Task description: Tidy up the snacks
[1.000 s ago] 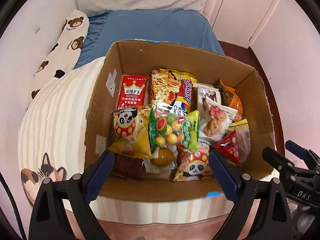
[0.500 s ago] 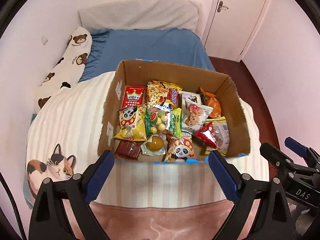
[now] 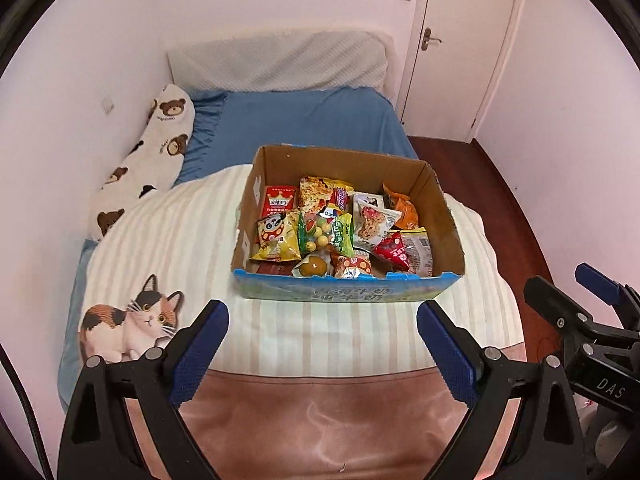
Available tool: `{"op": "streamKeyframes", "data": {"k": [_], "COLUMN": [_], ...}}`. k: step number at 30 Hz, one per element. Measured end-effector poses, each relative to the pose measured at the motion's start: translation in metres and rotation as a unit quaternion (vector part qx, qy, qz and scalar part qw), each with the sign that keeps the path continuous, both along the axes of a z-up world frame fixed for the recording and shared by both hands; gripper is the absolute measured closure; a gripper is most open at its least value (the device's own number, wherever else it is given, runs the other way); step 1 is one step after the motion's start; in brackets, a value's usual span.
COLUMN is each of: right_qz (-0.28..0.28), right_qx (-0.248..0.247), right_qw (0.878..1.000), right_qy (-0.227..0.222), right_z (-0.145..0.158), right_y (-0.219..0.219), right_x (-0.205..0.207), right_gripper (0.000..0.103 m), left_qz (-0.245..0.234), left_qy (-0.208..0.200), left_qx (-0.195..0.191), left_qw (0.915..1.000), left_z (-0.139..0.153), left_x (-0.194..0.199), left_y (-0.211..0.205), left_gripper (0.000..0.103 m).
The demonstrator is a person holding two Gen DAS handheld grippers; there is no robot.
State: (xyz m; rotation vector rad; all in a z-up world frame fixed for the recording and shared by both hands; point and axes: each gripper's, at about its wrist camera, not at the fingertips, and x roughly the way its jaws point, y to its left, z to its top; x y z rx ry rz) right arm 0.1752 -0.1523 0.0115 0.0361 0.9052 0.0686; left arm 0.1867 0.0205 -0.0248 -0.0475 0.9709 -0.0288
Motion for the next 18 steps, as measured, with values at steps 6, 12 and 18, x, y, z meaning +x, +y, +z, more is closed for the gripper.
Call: {"op": "streamKeyframes", "data": {"k": [6,12,18], "right_qz": [0.003,0.007,0.013], "right_qx": [0.006,0.009,0.008], "right_qw": [1.0,0.999,0.998], "right_qy": [-0.024,-0.047,-0.058], "right_z": [0.027,0.051,0.064], "right_y": [0.003,0.006,0.009], "right_x": [-0.036,-0.065,-0.079], "right_gripper": [0.0,0.0,0.0], "left_qz": [0.0,0.008,0.015], "left_qy": [-0.02,-0.038,-0.051], "left_qx": [0.01,0.016,0.019], "left_qw": [0.9997,0.9991,0.9984], "left_z": [0.02,0.037,0.048], "left_x": [-0.029,-0.056,-0.07], "left_y": [-0.001,0.0,-0.001], "left_gripper": [0.006,0.006,0.006]}}
